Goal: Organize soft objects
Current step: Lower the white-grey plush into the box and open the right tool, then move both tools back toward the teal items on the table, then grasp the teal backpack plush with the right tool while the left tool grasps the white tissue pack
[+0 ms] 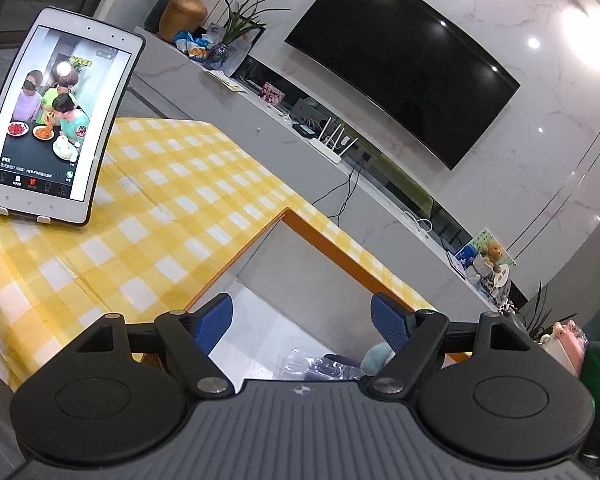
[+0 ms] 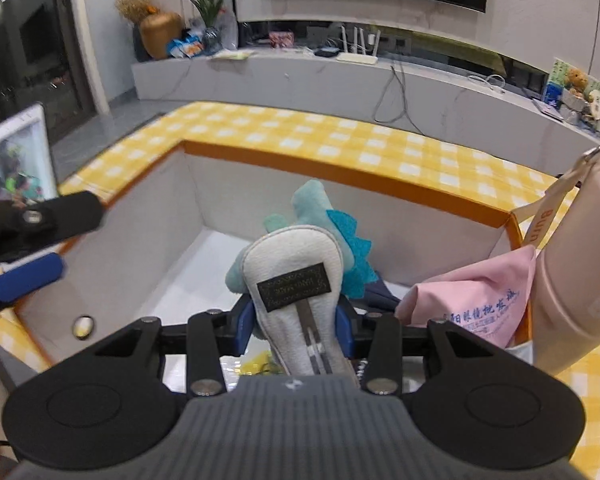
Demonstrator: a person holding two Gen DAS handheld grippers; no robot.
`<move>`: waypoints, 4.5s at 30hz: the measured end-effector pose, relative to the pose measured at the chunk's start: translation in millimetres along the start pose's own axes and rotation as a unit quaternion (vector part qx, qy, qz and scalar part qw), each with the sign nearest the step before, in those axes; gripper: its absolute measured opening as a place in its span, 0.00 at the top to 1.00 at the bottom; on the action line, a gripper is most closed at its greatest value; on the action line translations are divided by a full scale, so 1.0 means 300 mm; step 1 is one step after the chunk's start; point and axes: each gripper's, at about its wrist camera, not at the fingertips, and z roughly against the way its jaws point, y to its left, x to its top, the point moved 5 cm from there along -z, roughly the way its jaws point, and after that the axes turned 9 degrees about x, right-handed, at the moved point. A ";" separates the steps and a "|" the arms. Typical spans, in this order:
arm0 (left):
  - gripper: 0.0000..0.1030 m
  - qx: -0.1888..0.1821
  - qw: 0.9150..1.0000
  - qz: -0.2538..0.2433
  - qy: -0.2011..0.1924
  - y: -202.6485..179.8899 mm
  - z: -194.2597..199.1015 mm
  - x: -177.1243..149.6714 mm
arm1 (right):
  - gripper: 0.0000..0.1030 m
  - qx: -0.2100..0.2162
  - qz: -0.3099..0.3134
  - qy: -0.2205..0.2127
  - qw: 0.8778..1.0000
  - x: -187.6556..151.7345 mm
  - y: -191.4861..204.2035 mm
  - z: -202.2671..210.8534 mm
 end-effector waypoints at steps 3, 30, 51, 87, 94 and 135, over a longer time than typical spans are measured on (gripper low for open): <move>0.11 0.001 1.000 0.000 0.003 0.007 -0.012 -0.001 | 0.60 -0.012 -0.010 0.024 1.000 0.004 -0.010 -0.054; 0.10 -0.007 1.000 0.014 -0.007 0.022 0.020 0.025 | 0.04 0.015 0.063 0.007 0.998 0.000 0.096 0.022; 0.10 -0.016 0.999 -0.039 -0.015 -0.028 0.044 0.012 | 0.03 0.018 0.078 -0.145 0.986 -0.146 -0.025 0.608; 0.10 -0.114 0.966 -0.226 0.055 -0.278 0.006 -0.238 | 0.06 -0.208 -0.267 -0.054 0.940 -0.446 -1.176 0.626; 0.10 -0.112 0.967 -0.215 0.077 -0.269 -0.020 -0.248 | 0.35 -0.157 -0.392 -0.135 0.897 -0.391 -1.402 0.525; 0.10 -0.264 0.810 -0.518 0.075 -1.190 -0.047 -0.858 | 1.00 -0.125 -0.527 -0.166 0.824 -0.678 -1.425 0.709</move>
